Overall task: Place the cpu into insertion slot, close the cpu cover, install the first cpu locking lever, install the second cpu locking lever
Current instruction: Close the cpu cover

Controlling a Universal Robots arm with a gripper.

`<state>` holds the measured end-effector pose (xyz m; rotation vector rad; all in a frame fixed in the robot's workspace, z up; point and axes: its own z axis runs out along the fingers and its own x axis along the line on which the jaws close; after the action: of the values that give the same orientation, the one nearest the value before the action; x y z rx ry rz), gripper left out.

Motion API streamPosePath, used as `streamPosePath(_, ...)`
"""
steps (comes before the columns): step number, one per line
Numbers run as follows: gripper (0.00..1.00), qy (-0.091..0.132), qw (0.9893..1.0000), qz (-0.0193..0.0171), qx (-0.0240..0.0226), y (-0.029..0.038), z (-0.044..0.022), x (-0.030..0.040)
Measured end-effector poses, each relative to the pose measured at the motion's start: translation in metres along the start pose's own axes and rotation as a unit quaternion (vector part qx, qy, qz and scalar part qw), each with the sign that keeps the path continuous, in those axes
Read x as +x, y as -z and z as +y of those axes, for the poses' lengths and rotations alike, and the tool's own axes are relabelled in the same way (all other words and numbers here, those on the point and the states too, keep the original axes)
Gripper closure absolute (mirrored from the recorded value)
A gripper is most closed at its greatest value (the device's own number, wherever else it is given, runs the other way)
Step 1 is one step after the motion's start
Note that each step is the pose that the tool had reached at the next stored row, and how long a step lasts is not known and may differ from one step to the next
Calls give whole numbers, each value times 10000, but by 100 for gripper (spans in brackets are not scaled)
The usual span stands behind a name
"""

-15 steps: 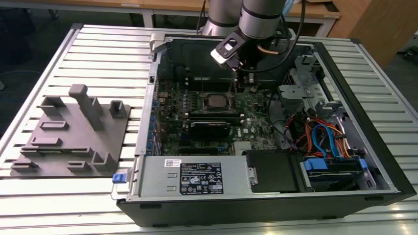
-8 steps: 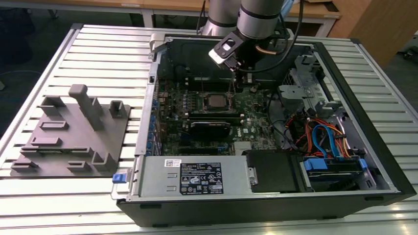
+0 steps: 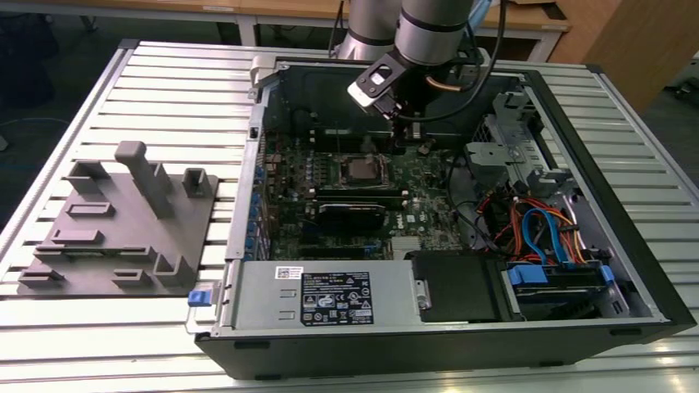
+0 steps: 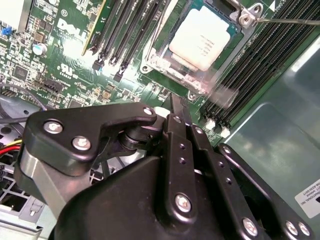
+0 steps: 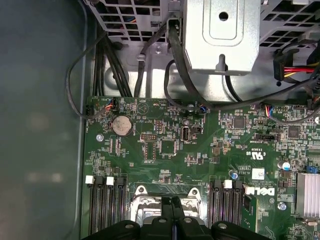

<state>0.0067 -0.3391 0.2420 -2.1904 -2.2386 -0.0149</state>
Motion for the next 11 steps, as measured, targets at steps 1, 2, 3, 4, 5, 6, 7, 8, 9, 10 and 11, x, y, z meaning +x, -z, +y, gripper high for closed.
streamPosePath(1, 90, 0, 10000, 0, 0, 0, 0, 0)
streamPosePath(2, 90, 1, 10000, 0, 0, 0, 0, 0)
streamPosePath(3, 90, 1, 10000, 0, 0, 0, -1, 0)
streamPosePath(4, 90, 0, 10000, 0, 0, 0, -1, 0)
streamPosePath(5, 90, 0, 10000, 0, 0, 0, -2, 0)
streamPosePath(6, 90, 0, 10000, 0, 0, 0, -2, 0)
streamPosePath(7, 90, 0, 10000, 0, 0, 0, -2, 0)
streamPosePath(8, 90, 0, 10000, 0, 0, 0, -4, 0)
streamPosePath(9, 90, -1, 10000, -1, 0, -1, -8, 0)
streamPosePath(10, 90, -1, 10000, 1, 0, -7, -12, 1)
streamPosePath(11, 90, 0, 10000, 1, 0, -13, -24, 1)
